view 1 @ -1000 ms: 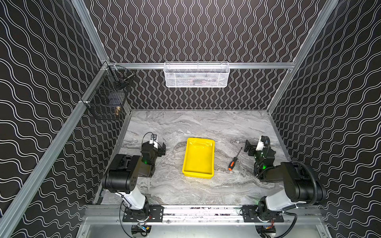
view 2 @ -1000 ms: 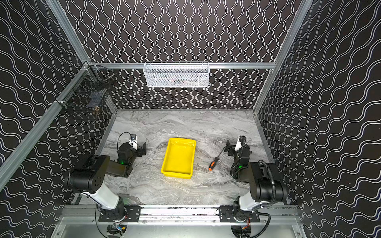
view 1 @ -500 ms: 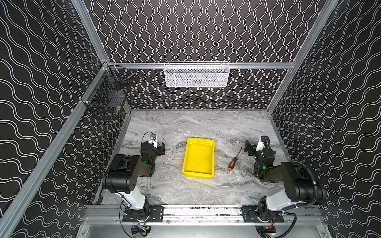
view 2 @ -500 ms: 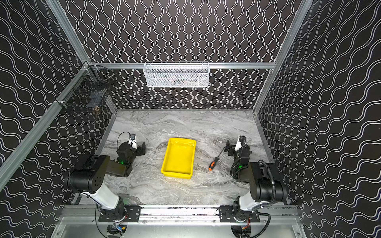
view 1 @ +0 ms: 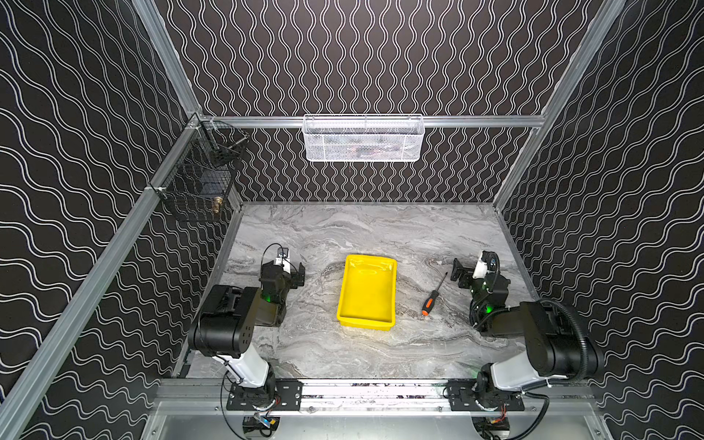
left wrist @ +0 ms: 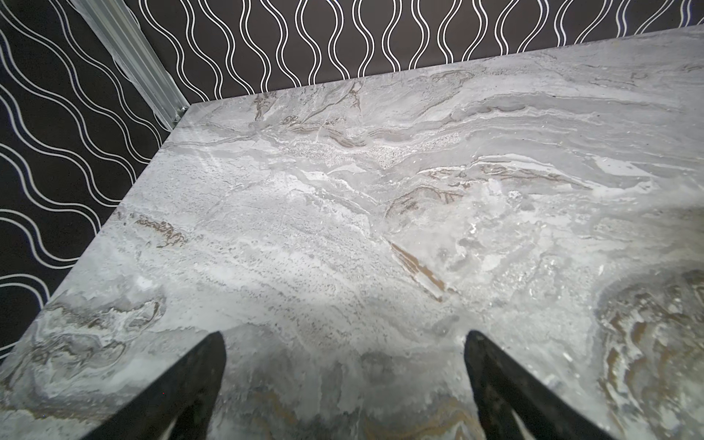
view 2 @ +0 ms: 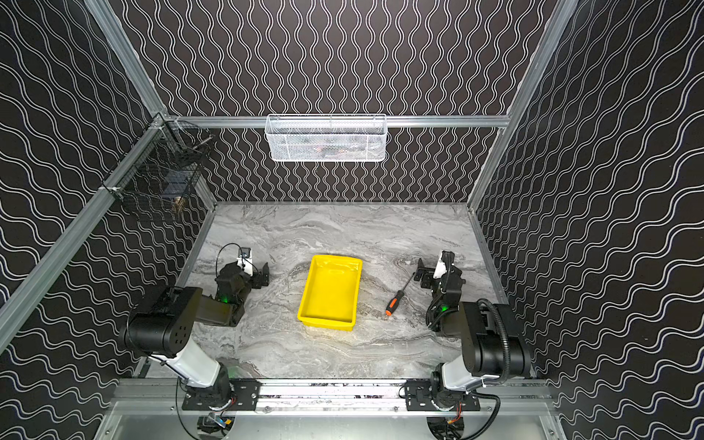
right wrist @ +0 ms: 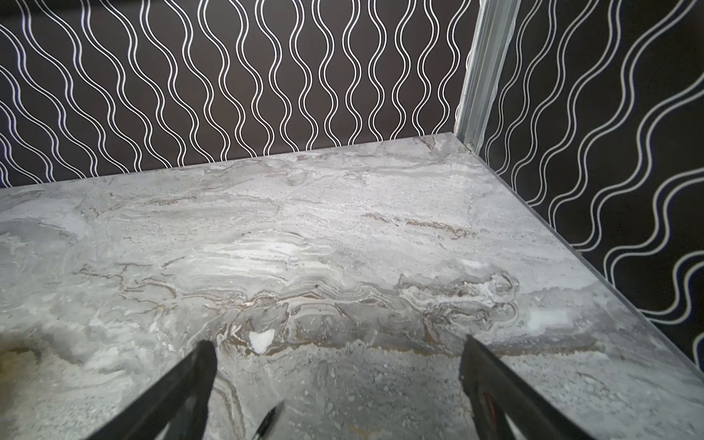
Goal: Put the screwdriver in the bin
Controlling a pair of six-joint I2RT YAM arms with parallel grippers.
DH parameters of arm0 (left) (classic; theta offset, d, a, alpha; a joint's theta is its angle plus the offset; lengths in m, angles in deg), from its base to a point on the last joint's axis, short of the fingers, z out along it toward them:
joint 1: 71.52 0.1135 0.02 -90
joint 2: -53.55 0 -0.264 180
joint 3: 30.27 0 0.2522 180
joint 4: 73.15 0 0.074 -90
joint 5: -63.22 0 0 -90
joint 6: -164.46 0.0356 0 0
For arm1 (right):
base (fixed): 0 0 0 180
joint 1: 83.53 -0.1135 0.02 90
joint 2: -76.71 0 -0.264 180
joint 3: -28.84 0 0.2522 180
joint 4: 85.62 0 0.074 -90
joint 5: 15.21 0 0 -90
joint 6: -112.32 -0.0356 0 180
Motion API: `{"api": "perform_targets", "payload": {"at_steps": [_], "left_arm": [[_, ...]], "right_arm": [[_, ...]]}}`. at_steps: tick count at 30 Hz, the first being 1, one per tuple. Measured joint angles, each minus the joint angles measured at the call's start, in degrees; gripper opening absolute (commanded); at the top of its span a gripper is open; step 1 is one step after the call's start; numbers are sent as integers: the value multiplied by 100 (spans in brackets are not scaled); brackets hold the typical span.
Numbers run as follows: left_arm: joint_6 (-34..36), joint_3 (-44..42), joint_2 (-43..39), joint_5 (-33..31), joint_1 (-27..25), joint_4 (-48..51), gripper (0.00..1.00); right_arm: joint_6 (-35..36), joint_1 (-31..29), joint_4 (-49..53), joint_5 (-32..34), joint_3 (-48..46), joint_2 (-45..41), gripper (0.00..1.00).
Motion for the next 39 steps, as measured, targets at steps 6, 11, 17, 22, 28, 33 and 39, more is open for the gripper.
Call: {"api": "perform_targets", "payload": {"at_steps": [6, 11, 17, 22, 28, 33, 39], "left_arm": [[-258, 1294, -1311, -223, -15, 2124, 99], [-1080, 2059, -2269, -262, -35, 3869, 99], [-2022, 3156, -2594, -96, -39, 5766, 99], [-2424, 4275, -2085, 422, -46, 7407, 99], [-2393, 5012, -1338, 1246, -61, 8638, 99], [-2264, 5136, -887, 1735, -149, 9200, 99], [-2245, 5080, -564, 1930, -396, 9348, 99]], "right_arm": [[-94, 0, 1399, -90, 704, -881, 100], [-483, 0, 3016, -260, 1469, -1473, 100], [-844, -164, 4776, -529, 2470, -2059, 100], [-1196, -310, 6430, -723, 3425, -2026, 100], [-1613, -793, 7650, -719, 3598, -2225, 99], [-1952, -1117, 8413, -501, 3689, -2142, 100], [-2306, -1322, 8826, -356, 3480, -2079, 98]]}}
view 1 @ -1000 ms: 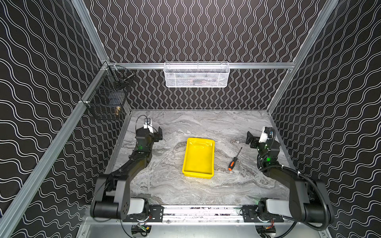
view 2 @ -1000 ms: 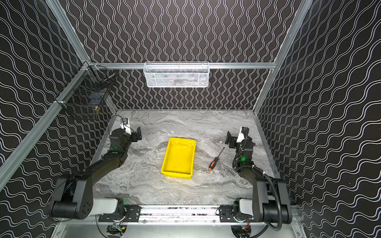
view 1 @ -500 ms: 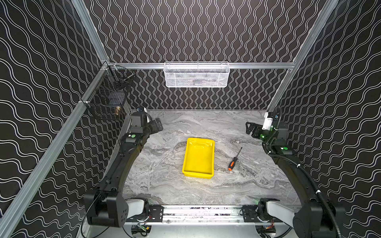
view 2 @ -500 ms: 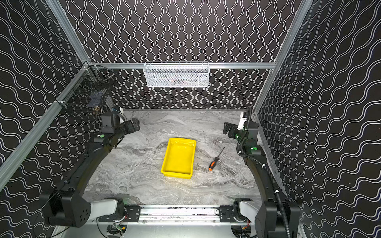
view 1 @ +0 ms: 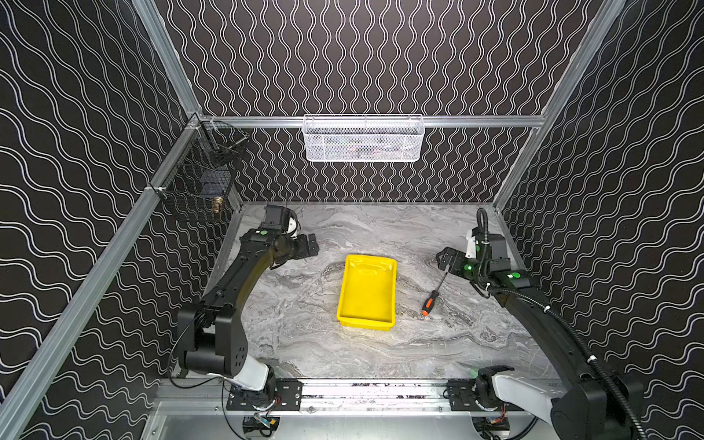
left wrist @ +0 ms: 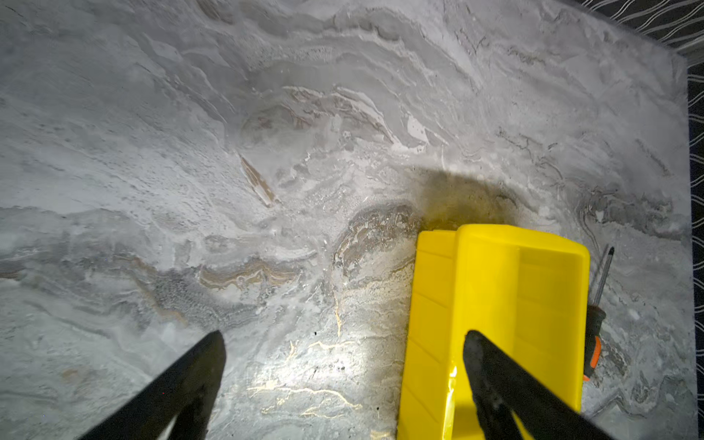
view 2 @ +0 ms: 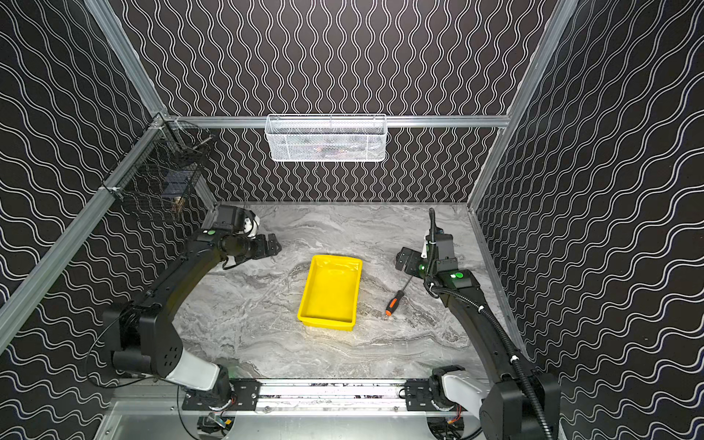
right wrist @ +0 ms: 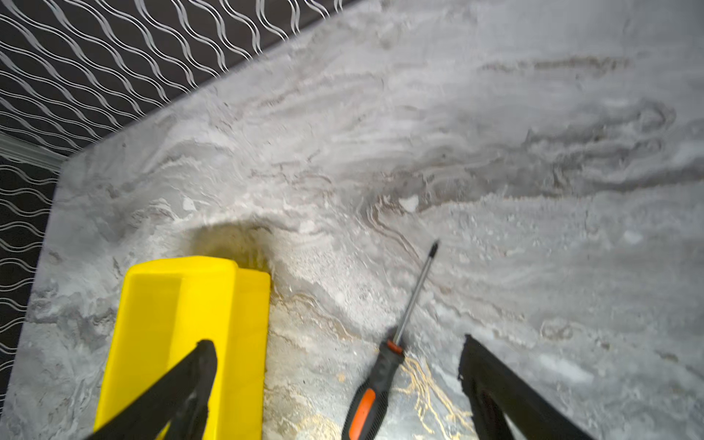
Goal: Put the screwdriver in the bin
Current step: 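Raise both arms and move the right gripper above the screwdriver, then close the right gripper on the screwdriver handle while the left gripper nears the bin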
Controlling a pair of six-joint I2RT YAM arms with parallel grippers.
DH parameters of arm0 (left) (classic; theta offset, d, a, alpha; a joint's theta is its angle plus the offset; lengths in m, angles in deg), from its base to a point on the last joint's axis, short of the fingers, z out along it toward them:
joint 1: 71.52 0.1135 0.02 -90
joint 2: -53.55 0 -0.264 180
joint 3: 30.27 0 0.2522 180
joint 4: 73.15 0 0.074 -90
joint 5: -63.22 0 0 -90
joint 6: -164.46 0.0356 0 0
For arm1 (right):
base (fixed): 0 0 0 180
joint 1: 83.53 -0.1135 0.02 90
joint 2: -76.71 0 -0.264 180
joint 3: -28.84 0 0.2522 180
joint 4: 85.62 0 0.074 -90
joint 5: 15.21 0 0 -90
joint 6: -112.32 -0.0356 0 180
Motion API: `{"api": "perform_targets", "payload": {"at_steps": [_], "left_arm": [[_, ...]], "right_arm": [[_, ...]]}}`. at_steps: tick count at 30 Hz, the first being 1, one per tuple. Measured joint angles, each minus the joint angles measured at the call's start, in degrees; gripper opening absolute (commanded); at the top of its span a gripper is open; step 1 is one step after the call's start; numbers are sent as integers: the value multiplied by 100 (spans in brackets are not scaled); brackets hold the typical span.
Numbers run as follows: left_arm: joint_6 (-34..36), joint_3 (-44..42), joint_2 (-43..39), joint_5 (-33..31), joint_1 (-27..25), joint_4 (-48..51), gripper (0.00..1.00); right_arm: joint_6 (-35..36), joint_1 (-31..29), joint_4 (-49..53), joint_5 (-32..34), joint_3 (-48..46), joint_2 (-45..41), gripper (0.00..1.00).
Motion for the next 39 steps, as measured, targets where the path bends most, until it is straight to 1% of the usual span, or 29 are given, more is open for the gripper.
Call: {"api": "perform_targets", "payload": {"at_steps": [4, 7, 13, 17, 29, 36, 39], "left_arm": [[-2, -109, 116, 44, -164, 129, 99], [-28, -343, 68, -173, -374, 181, 99], [-216, -688, 31, -361, -691, 127, 99], [-313, -713, 197, -378, -925, 2, 99], [-509, -822, 525, -398, -1355, -251, 99], [-518, -896, 632, -629, -1565, -223, 98], [-570, -929, 636, -682, -1661, -219, 98]], "right_arm": [[-146, -55, 125, 42, -140, 175, 98], [-184, -101, 129, 92, -164, 350, 98], [-208, -151, 164, 157, -164, 824, 98], [-208, -157, 166, 173, -166, 1115, 97], [-271, -352, 140, 151, -221, 1727, 92], [-269, -442, 142, 190, -323, 1899, 84], [-267, -463, 140, 195, -378, 1928, 78]]}}
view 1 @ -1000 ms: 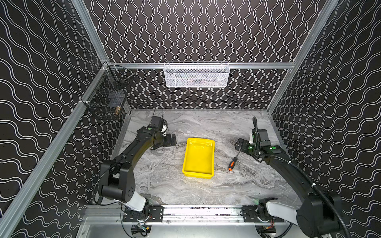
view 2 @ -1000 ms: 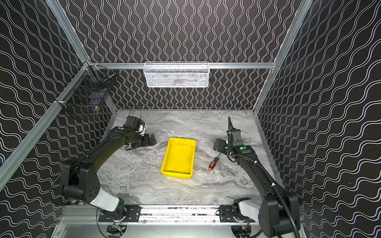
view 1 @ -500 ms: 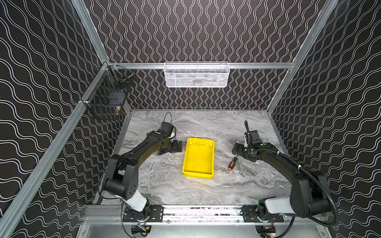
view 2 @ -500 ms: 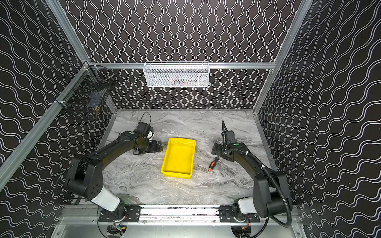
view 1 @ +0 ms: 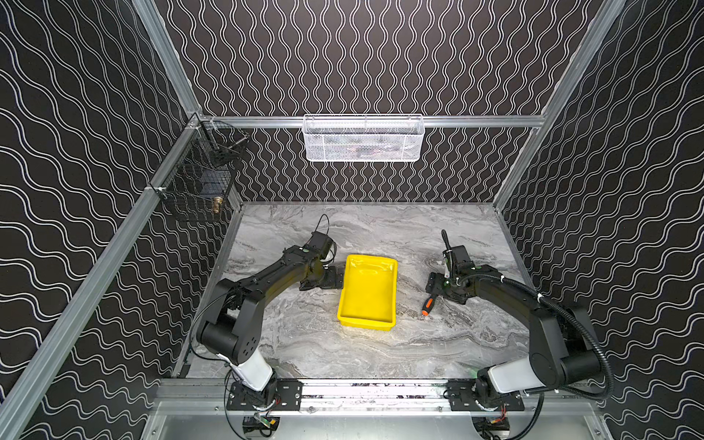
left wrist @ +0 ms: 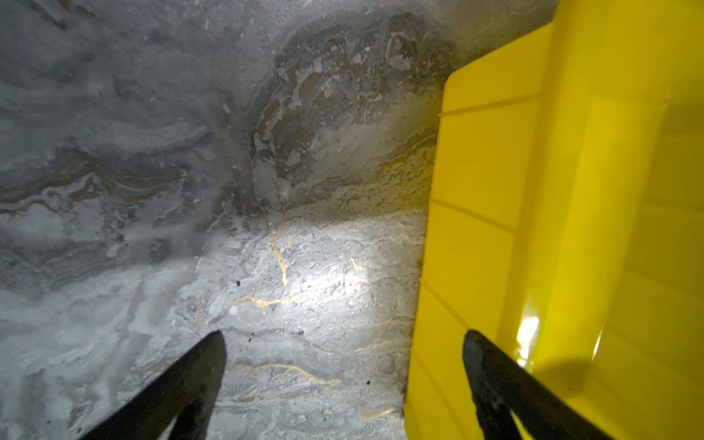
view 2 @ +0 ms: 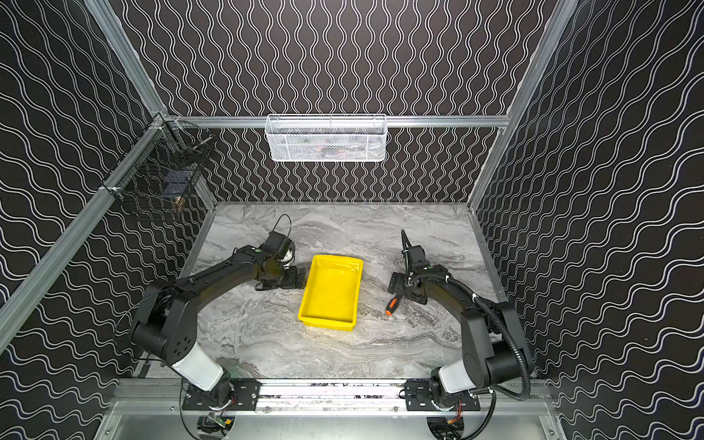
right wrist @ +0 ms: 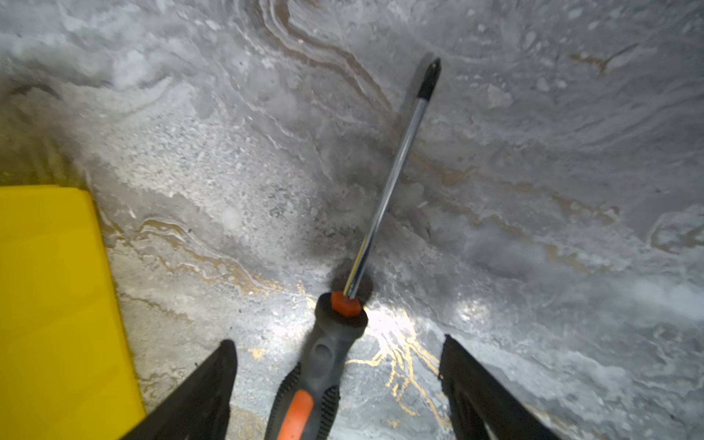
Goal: Put the screwdriver in the bin
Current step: 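Close the right gripper on the screwdriver handle while the left gripper nears the bin, then lift the screwdriver with the right gripper and carry it over the yellow bin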
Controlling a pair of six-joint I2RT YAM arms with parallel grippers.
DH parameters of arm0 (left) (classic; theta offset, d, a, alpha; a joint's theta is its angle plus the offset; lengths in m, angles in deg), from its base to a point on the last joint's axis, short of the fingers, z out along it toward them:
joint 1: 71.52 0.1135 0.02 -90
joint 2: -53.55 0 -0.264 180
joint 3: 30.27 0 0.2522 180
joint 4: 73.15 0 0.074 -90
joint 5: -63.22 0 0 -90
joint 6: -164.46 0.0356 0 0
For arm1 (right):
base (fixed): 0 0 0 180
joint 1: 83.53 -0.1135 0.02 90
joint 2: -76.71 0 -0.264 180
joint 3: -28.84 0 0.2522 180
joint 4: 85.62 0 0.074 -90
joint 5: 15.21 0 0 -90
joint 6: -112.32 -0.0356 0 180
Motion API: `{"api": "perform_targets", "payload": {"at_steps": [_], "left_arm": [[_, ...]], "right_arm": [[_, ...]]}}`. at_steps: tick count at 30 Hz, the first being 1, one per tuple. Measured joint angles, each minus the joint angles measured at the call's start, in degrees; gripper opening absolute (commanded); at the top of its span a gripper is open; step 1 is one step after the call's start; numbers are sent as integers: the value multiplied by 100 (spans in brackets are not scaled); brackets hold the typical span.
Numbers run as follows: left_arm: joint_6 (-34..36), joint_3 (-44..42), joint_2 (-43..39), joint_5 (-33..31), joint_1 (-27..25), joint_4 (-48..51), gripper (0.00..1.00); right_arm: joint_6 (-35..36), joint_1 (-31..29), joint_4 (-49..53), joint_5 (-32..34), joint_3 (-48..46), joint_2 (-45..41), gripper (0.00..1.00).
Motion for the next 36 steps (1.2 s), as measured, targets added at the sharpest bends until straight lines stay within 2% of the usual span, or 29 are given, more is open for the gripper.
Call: {"api": "perform_targets", "payload": {"at_steps": [8, 18, 23, 28, 34, 36], "left_arm": [[-203, -57, -140, -72, -232, 33, 98], [-286, -328, -514, -269, -302, 219, 98], [-380, -522, -754, -284, -313, 273, 98], [-415, -562, -922, -267, -315, 289, 98], [-409, -487, -1014, -271, -319, 306, 97], [-385, -472, -1069, -286, -319, 289, 97]], "right_arm": [[2, -50, -7, 22, -24, 164, 62], [46, -103, -24, 26, 20, 511, 49], [109, -122, -68, 125, 103, 629, 39], [146, -127, -107, 168, 94, 634, 23], [216, -129, -103, 212, 94, 492, 11], [256, -129, -103, 234, 94, 424, 10]]}}
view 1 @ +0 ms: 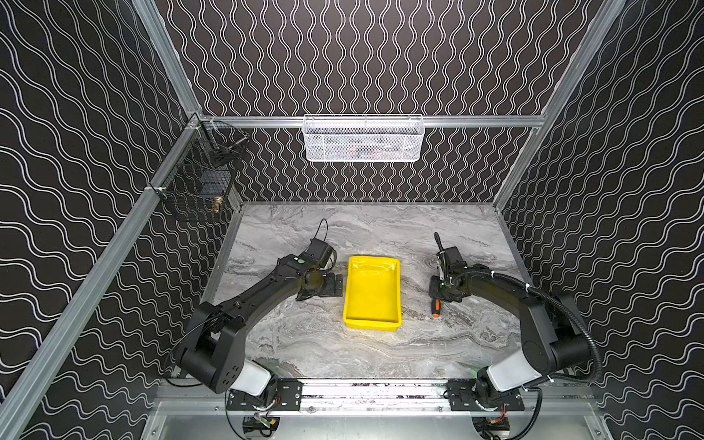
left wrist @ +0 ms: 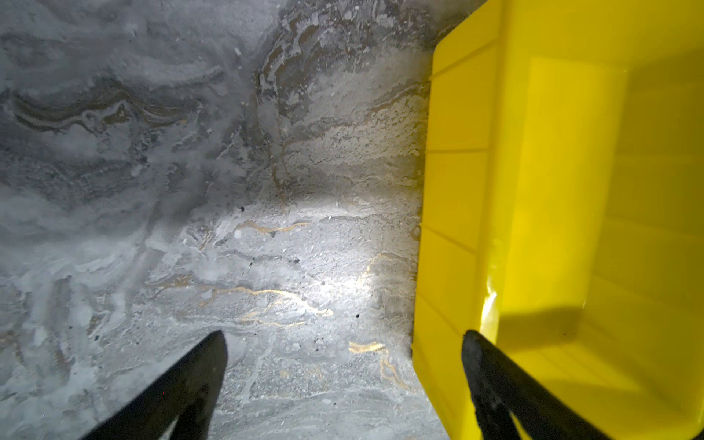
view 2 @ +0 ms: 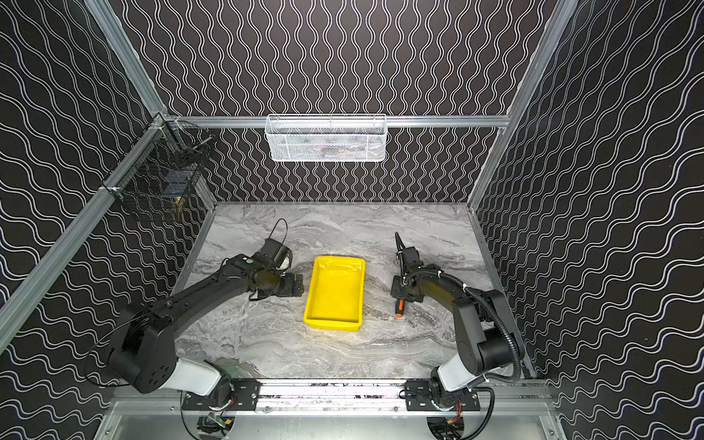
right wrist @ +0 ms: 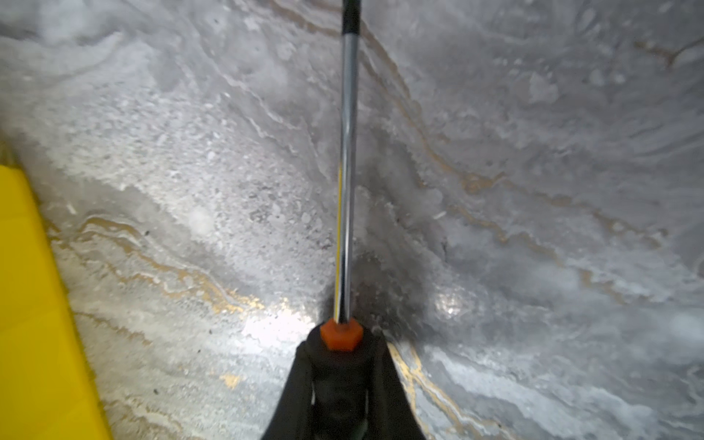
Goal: Put the screwdriver in the bin
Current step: 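Lift the screwdriver with the right gripper and carry it over the yellow bin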
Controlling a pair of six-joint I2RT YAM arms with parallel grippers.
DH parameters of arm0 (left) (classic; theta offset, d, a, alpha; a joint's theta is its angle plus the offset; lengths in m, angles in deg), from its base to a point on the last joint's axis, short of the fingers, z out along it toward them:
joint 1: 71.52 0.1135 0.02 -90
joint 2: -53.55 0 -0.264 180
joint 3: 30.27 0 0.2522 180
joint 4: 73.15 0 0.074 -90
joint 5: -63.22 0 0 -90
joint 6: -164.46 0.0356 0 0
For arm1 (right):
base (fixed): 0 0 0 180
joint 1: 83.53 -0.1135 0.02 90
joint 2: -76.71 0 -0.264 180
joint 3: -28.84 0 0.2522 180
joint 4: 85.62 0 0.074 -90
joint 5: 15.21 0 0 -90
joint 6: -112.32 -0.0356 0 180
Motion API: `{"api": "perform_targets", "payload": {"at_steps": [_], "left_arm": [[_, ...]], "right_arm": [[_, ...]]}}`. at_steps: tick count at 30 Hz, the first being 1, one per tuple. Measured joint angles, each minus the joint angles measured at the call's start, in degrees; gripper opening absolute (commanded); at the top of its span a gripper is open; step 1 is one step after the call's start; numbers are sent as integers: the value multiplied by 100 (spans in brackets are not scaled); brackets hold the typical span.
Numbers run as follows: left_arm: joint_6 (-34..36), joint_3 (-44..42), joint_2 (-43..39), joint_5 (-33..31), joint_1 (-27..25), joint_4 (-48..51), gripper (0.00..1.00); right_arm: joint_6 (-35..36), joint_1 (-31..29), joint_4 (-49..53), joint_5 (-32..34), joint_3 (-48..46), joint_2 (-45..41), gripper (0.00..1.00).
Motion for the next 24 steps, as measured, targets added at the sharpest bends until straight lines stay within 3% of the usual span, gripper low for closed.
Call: {"api": "perform_targets", "payload": {"at_steps": [24], "left_arm": [[463, 76, -568, 208, 0, -258, 99]], "right_arm": [[538, -26, 800, 59, 922, -964, 9]]}}
